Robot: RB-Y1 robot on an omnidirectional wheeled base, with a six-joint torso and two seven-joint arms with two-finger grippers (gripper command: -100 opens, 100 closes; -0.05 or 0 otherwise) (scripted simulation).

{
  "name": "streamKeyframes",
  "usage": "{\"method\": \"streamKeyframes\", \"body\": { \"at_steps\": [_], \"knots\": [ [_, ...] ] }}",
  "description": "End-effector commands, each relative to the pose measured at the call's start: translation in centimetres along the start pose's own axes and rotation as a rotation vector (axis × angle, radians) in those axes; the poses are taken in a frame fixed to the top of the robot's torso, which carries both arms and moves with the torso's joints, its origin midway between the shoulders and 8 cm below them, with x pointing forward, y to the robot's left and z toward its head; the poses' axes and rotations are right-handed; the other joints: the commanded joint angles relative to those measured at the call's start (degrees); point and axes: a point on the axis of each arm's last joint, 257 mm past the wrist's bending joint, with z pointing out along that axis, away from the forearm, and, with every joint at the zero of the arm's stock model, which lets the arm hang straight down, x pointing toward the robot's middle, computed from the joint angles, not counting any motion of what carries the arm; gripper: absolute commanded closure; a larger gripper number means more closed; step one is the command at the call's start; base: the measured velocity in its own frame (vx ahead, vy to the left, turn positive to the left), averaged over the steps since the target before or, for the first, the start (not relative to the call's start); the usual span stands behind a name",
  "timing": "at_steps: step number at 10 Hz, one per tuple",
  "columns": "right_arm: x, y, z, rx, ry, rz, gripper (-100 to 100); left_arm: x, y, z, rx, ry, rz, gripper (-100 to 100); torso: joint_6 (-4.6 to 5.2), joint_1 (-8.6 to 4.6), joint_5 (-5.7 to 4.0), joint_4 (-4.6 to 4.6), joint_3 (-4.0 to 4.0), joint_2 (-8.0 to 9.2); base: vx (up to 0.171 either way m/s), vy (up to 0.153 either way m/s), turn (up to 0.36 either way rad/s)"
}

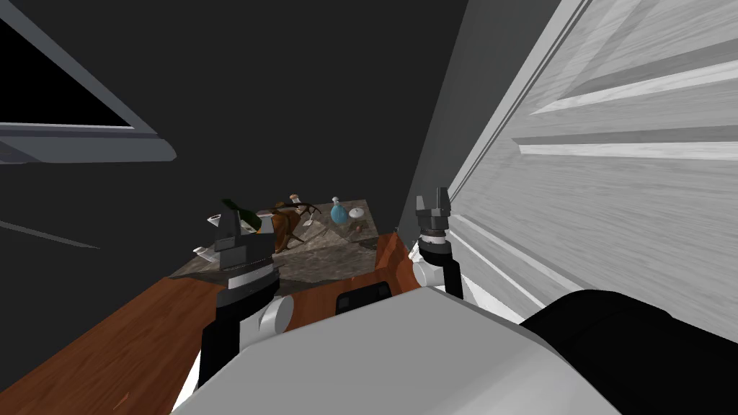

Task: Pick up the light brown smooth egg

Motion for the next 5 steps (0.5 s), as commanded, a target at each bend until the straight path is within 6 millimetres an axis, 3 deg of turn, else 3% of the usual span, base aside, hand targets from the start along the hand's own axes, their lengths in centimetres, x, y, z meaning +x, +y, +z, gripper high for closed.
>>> {"method": "streamKeyframes", "body": {
  "at_steps": [1, 2, 5],
  "knots": [
    [0.0, 0.0, 0.0, 0.000, 0.000, 0.000, 0, 0.1, 0.8, -0.2, -0.025, 0.029, 0.021, -100, 0.00, 0.00, 0.00, 0.00, 0.00, 0.00, -0.007, -0.043, 0.023],
    [0.0, 0.0, 0.0, 0.000, 0.000, 0.000, 0, 0.1, 1.3, -0.3, -0.042, 0.042, 0.033, -100, 0.00, -0.13, -0.02, 0.00, 0.01, 0.02, -0.020, -0.093, 0.055],
    [0.0, 0.0, 0.0, 0.000, 0.000, 0.000, 0, -0.8, 4.3, -1.0, -0.144, 0.087, 0.096, -100, 0.00, -0.61, -0.14, 0.04, 0.12, 0.22, -0.053, -0.157, 0.051]
  ]
}}
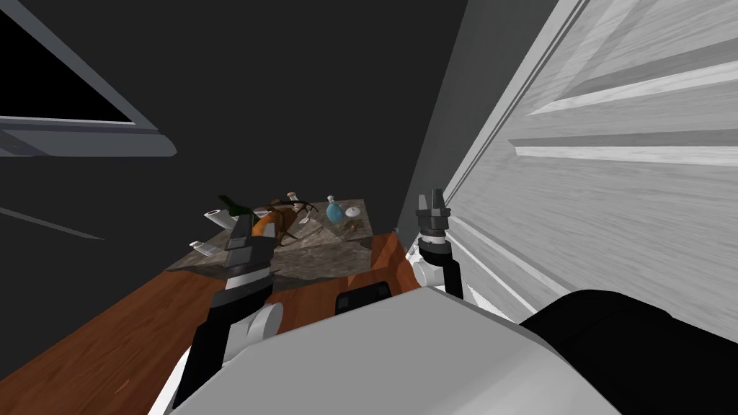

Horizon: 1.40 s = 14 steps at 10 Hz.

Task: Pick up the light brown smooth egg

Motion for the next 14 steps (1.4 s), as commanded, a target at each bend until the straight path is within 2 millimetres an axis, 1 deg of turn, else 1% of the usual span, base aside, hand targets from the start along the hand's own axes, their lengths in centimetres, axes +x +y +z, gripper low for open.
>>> {"method": "streamKeyframes", "body": {
  "at_steps": [1, 2, 3, 5, 6, 7, 9, 10, 12, 13, 14],
  "knots": [
    [0.0, 0.0, 0.0, 0.000, 0.000, 0.000, 0, -0.3, 1.7, -0.3, -0.056, 0.016, 0.029, -100, 0.00, 0.00, 0.00, 0.00, 0.00, 0.00, -0.026, -0.175, 0.048],
    [0.0, 0.0, 0.0, 0.000, 0.000, 0.000, 0, -0.7, 2.7, -0.5, -0.090, 0.024, 0.047, -100, 0.00, -0.08, -0.01, -0.02, -0.05, -0.09, -0.018, -0.179, 0.051],
    [0.0, 0.0, 0.0, 0.000, 0.000, 0.000, 0, -0.7, 2.7, -0.5, -0.092, 0.024, 0.047, -100, 0.00, -0.10, -0.02, -0.03, -0.08, -0.15, -0.022, -0.099, 0.027],
    [0.0, 0.0, 0.0, 0.000, 0.000, 0.000, 0, -1.6, 4.9, -1.1, -0.169, 0.037, 0.086, -100, 0.00, 0.25, 0.05, -0.03, -0.08, -0.14, -0.030, -0.100, 0.039],
    [0.0, 0.0, 0.0, 0.000, 0.000, 0.000, 0, -2.1, 6.0, -1.4, -0.207, 0.041, 0.105, -100, 0.00, 0.13, 0.03, -0.03, -0.08, -0.14, -0.029, -0.165, 0.055],
    [0.0, 0.0, 0.0, 0.000, 0.000, 0.000, 0, -2.1, 6.1, -1.4, -0.214, 0.042, 0.106, -100, 0.00, -0.01, 0.00, -0.03, -0.08, -0.14, -0.028, -0.136, 0.014],
    [0.0, 0.0, 0.0, 0.000, 0.000, 0.000, 0, -3.3, 8.3, -2.2, -0.294, 0.049, 0.144, -100, 0.01, 0.05, 0.01, -0.03, -0.08, -0.14, -0.030, -0.148, 0.025],
    [0.0, 0.0, 0.0, 0.000, 0.000, 0.000, 0, -3.3, 8.5, -2.2, -0.302, 0.049, 0.144, -100, 0.00, -0.01, -0.01, -0.03, -0.08, -0.14, -0.006, -0.115, 0.022],
    [0.0, 0.0, 0.0, 0.000, 0.000, 0.000, 0, -4.5, 10.5, -3.1, -0.381, 0.053, 0.181, -100, 0.01, 0.17, 0.03, -0.06, -0.15, -0.27, 0.010, -0.120, 0.014],
    [0.0, 0.0, 0.0, 0.000, 0.000, 0.000, 0, -4.5, 10.8, -3.2, -0.393, 0.054, 0.181, -100, 0.01, 0.08, 0.02, -0.07, -0.18, -0.31, -0.003, -0.114, 0.015],
    [0.0, 0.0, 0.0, 0.000, 0.000, 0.000, 0, -5.1, 11.8, -3.7, -0.435, 0.055, 0.199, -100, 0.01, 0.14, 0.02, -0.06, -0.16, -0.27, -0.006, -0.136, -0.003]
  ]
}}
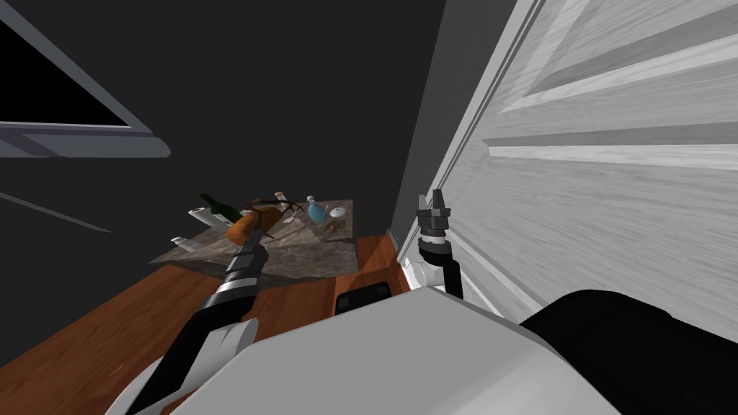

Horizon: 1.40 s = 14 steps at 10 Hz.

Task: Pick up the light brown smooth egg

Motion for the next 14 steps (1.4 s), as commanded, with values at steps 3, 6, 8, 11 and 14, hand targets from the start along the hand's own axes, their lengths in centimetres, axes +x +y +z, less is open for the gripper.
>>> {"method": "streamKeyframes", "body": {
  "at_steps": [3, 6, 8, 11, 14],
  "knots": [
    [0.0, 0.0, 0.0, 0.000, 0.000, 0.000, 0, -1.1, 3.0, -0.1, -0.104, 0.003, 0.039, -100, 0.00, 0.12, 0.02, -0.01, -0.02, -0.04, -0.001, -0.112, -0.002],
    [0.0, 0.0, 0.0, 0.000, 0.000, 0.000, 0, -1.4, 4.7, -0.3, -0.168, 0.007, 0.052, -100, 0.01, 0.05, 0.01, -0.02, -0.06, -0.11, 0.022, -0.112, -0.007],
    [0.0, 0.0, 0.0, 0.000, 0.000, 0.000, 0, -1.7, 6.0, -0.5, -0.214, 0.009, 0.064, -100, 0.01, 0.15, 0.03, -0.03, -0.07, -0.13, 0.024, -0.084, -0.019],
    [0.0, 0.0, 0.0, 0.000, 0.000, 0.000, 0, -2.2, 8.3, -1.1, -0.302, 0.012, 0.084, -100, 0.00, 0.22, 0.03, -0.02, -0.06, -0.11, 0.031, -0.087, -0.027],
    [0.0, 0.0, 0.0, 0.000, 0.000, 0.000, 0, -2.6, 10.3, -1.6, -0.380, 0.017, 0.102, -100, 0.00, 0.16, 0.01, -0.05, -0.12, -0.21, 0.054, -0.104, -0.049]
  ]
}}
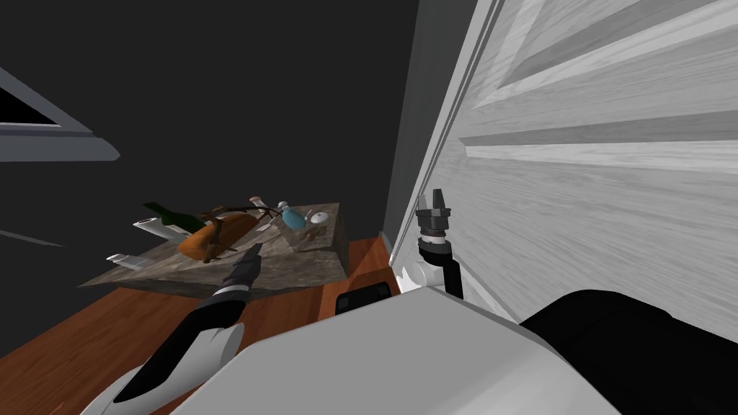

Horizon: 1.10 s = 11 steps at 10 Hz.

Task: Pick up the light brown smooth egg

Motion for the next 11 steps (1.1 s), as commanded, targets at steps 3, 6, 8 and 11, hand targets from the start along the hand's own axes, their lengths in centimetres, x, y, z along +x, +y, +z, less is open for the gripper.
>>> {"method": "streamKeyframes", "body": {
  "at_steps": [3, 6, 8, 11],
  "knots": [
    [0.0, 0.0, 0.0, 0.000, 0.000, 0.000, 0, 0.1, 1.7, 0.1, -0.071, 0.007, 0.013, -100, 0.00, 0.10, 0.02, 0.00, -0.01, -0.02, 0.049, -0.064, -0.039],
    [0.0, 0.0, 0.0, 0.000, 0.000, 0.000, 0, 0.1, 3.7, 0.0, -0.150, 0.017, 0.028, -100, -0.01, 0.01, 0.00, -0.03, -0.07, -0.13, 0.076, -0.083, -0.058],
    [0.0, 0.0, 0.0, 0.000, 0.000, 0.000, 0, 0.3, 5.3, -0.1, -0.213, 0.026, 0.041, -100, 0.00, 0.09, 0.01, -0.02, -0.05, -0.09, 0.090, -0.082, -0.091],
    [0.0, 0.0, 0.0, 0.000, 0.000, 0.000, 0, 0.7, 7.2, -0.4, -0.286, 0.039, 0.054, -100, 0.00, 0.20, 0.04, -0.02, -0.05, -0.08, 0.084, -0.051, -0.077]
  ]
}}
